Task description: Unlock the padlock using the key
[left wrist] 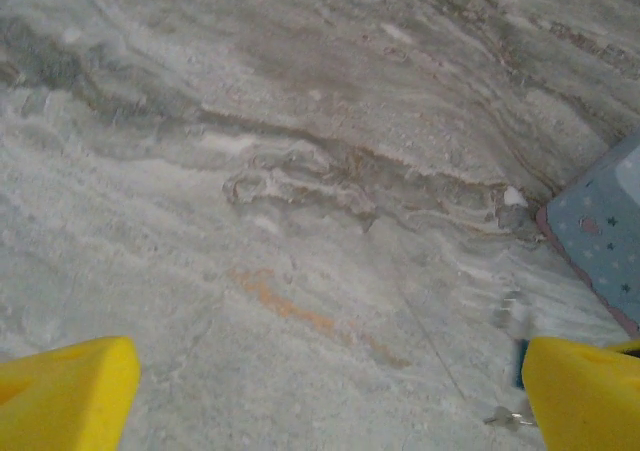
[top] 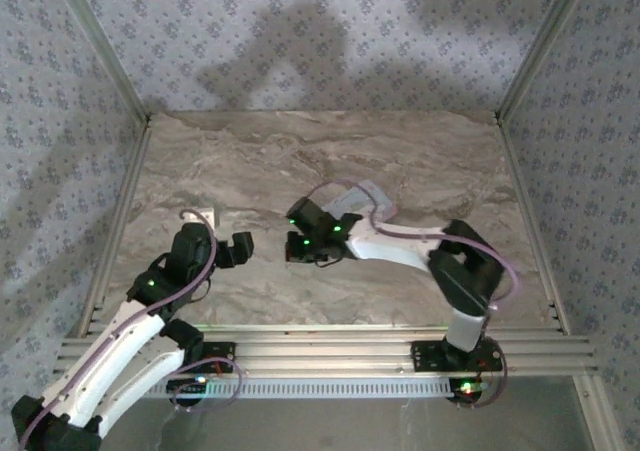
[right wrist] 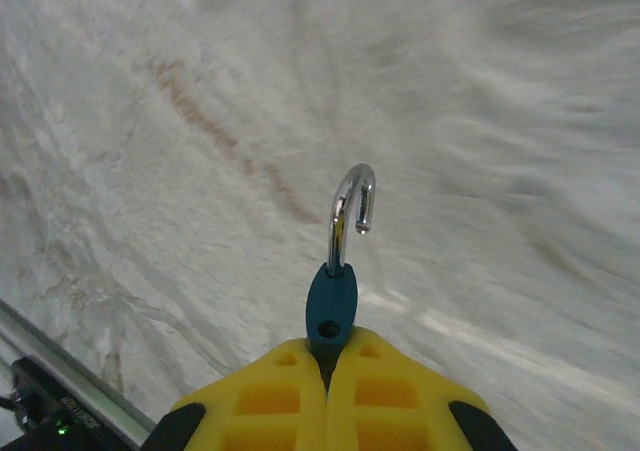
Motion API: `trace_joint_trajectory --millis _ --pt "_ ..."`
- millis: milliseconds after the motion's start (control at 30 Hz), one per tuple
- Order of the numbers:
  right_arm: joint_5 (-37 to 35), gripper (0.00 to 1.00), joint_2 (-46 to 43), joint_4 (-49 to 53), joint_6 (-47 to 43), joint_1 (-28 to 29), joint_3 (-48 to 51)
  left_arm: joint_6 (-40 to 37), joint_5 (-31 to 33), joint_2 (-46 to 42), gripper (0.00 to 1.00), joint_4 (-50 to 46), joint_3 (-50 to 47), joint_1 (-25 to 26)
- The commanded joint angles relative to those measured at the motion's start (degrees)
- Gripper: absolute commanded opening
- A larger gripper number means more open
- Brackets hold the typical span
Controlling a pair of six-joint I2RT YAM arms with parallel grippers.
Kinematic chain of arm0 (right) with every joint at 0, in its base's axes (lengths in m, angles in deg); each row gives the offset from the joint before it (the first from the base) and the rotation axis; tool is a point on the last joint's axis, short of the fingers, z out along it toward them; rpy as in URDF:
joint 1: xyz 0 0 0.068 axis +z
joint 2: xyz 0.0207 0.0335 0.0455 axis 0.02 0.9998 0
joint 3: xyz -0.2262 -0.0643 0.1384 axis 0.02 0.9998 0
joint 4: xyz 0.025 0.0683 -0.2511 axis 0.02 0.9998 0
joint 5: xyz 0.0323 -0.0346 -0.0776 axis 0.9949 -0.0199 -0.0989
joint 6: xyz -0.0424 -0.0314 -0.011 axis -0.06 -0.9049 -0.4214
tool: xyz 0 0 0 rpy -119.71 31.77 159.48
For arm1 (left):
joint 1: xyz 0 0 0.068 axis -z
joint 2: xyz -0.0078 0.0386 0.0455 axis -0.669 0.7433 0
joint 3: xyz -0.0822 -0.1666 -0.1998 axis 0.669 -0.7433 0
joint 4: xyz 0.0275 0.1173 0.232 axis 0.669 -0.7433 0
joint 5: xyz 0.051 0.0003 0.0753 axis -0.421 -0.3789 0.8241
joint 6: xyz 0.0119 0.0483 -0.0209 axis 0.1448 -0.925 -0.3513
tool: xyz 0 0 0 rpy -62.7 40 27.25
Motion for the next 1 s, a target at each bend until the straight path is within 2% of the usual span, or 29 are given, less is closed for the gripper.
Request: trace_joint_trajectory --millis 0,233,367,500,533,567,633,700,967 --pt "6.5 0.0 7.8 -3.7 -0.3 1.6 -9.0 2.4 -0.7 -3.9 0.98 -7.0 1.1 -1.3" --pt "11.3 0.0 19.0 -4.9 -0.3 1.9 -20.3 3.7 1.5 -10.9 0.98 -11.3 0.5 -1.9" --pt "12.2 0.01 22.4 -3.9 -0.9 1.5 -24.5 4.0 2.3 -11.2 0.98 -11.6 0.3 -2.0" --pt "11.8 0.13 24.2 -2.7 -1.2 0.3 -25.8 3.7 2.6 -10.4 0.98 -11.6 0.5 -2.0" --pt "11.5 0.21 24.3 -1.6 -1.5 -0.2 -26.3 3.5 2.8 -10.4 0.98 -11.6 0.5 -2.0" --pt "11.1 0.33 24.5 0.0 -2.2 -0.7 -27.1 3.5 2.9 -10.2 0.98 -11.4 0.3 -2.0" --pt "10.2 0.46 24.0 2.5 -3.4 -1.2 -28.0 3.4 3.0 -10.0 0.98 -11.3 0.2 -2.0" --pt "9.0 0.53 22.6 4.3 -5.1 -1.8 -28.4 3.2 3.2 -9.7 0.98 -11.2 0.1 -2.1" --pt "2.4 0.62 10.4 9.6 -12.8 -4.1 -26.1 1.7 4.3 -7.1 0.98 -9.5 0.9 -2.7"
